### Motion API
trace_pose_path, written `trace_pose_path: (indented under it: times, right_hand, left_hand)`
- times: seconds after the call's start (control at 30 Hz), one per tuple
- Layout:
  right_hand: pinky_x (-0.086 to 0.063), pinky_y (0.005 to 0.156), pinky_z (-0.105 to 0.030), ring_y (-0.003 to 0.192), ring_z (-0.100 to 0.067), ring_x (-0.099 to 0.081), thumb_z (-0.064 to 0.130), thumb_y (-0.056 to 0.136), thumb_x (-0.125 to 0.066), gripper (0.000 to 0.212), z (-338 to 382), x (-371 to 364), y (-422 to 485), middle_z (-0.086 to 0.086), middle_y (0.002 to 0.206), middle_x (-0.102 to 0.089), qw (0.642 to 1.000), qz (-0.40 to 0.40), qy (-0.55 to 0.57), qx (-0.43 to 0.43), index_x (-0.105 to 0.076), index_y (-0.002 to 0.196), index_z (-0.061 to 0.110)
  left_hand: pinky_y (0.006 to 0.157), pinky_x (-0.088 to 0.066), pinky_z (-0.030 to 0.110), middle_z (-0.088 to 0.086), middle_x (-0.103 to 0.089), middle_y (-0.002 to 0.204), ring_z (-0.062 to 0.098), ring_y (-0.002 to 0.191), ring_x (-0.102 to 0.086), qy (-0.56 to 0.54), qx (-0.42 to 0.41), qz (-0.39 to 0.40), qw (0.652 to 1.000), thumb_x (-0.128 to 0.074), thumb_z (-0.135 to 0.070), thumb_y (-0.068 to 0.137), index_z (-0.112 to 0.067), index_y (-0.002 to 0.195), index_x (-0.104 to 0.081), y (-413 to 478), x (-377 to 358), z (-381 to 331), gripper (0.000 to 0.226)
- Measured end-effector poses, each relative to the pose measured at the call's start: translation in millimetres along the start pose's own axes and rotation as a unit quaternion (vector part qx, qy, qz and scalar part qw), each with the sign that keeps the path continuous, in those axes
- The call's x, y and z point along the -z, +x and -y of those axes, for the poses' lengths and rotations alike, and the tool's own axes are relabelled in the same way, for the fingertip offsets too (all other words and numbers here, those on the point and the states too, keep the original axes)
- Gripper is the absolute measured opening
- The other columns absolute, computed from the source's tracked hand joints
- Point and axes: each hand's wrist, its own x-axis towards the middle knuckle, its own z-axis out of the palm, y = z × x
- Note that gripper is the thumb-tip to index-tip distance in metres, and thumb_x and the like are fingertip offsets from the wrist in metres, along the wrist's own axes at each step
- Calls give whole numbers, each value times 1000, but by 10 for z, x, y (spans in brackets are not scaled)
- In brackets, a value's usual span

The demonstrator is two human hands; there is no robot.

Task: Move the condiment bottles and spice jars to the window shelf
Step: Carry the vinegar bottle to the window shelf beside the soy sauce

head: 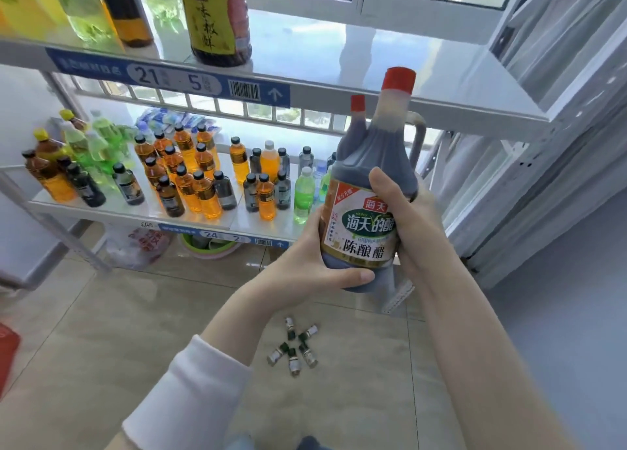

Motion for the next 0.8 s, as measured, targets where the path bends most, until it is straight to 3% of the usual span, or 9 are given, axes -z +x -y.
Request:
trace_pose_path:
  times: [0.1, 0.27, 0.47, 0.7, 0.8]
  right_hand:
    - [-57, 77, -36, 93, -22, -69, 51, 50, -74, 85, 54, -145, 380, -9, 106, -68, 1000, 14, -7, 10, -50, 123, 15]
    - [-57, 78, -38, 93, -25, -69, 50, 47, -74, 89, 156, -503, 1021, -12, 108, -67, 999, 26, 5, 27, -49, 124, 14]
    - [-57, 74, -35, 91, -24, -70, 50, 48, -74, 87, 362, -1014, 1793, -12, 106, -68, 998, 17, 2, 55, -49, 123, 13]
    - [-55, 78, -40, 95, -29, -68, 46, 54, -74, 82, 549, -1315, 2492, -17, 108, -67, 995, 7, 14, 99, -49, 124, 11]
    - [-55, 76, -37, 95, -29, -68, 56, 46, -83, 96, 619, -1357, 2730, -15, 107, -67, 993, 3, 18, 113, -49, 124, 11]
  left_hand:
    - [90, -48, 18, -10, -52, 126, -3, 111, -55, 5, -4, -7, 1000, -78, -13, 70, -26, 137, -19, 280, 273, -50, 91]
    - [96, -47, 27, -13, -54, 124, 0, 113, -55, 43, -17, -20, 999, -81, -36, 60, -32, 136, -22, 739, 874, -120, 96]
    - [99, -46, 29, -10, -54, 122, 3, 114, -54, 50, -37, 9, 998, -79, -17, 70, -25, 136, -23, 1334, 1689, -336, 87]
    - [85, -50, 17, -14, -54, 115, -4, 106, -56, 80, -59, 6, 995, -81, -14, 67, -32, 126, -24, 1957, 2292, -542, 83]
    - [85, -50, 18, -13, -55, 113, -6, 102, -57, 93, -71, -1, 993, -81, -13, 66, -27, 126, -27, 2195, 2422, -613, 82]
